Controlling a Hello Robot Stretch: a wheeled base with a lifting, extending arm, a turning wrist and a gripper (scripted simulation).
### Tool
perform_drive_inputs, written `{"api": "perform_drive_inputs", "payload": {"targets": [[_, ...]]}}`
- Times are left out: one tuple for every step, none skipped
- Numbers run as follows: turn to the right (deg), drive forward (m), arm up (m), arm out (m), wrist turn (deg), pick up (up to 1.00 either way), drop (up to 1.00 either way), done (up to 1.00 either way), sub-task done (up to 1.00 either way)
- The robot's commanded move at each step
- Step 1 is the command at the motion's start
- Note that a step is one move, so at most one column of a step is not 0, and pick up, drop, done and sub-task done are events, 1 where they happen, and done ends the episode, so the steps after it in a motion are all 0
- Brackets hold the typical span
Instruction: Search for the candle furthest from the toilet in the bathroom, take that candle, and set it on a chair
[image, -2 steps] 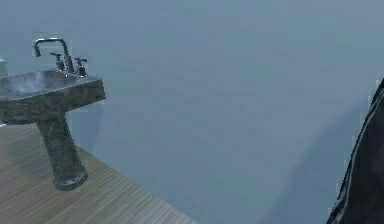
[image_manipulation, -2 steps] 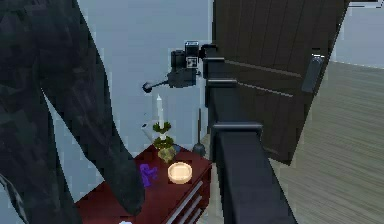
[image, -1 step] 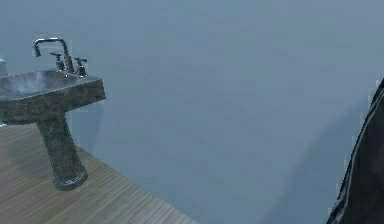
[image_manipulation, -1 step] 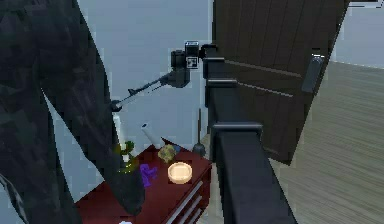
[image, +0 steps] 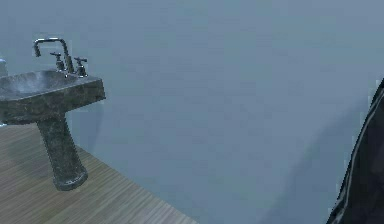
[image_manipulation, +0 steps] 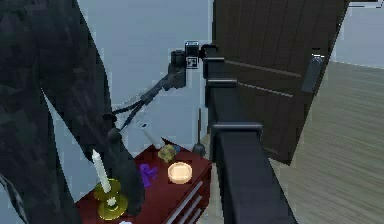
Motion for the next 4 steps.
{"api": "perform_drive_inputs", "payload": {"targets": [[0.0,0.0,0.0,0.0,-12.0,0.0,0.0,0.0,0.0],[0.0,0.0,0.0,-0.44,0.0,0.0,0.0,0.0,0.0],[45.0,0.0,0.0,0.0,0.0,0.0,0.0,0.0,0.0],[45.0,0.0,0.0,0.0,0.0,0.0,0.0,0.0,0.0]]}}
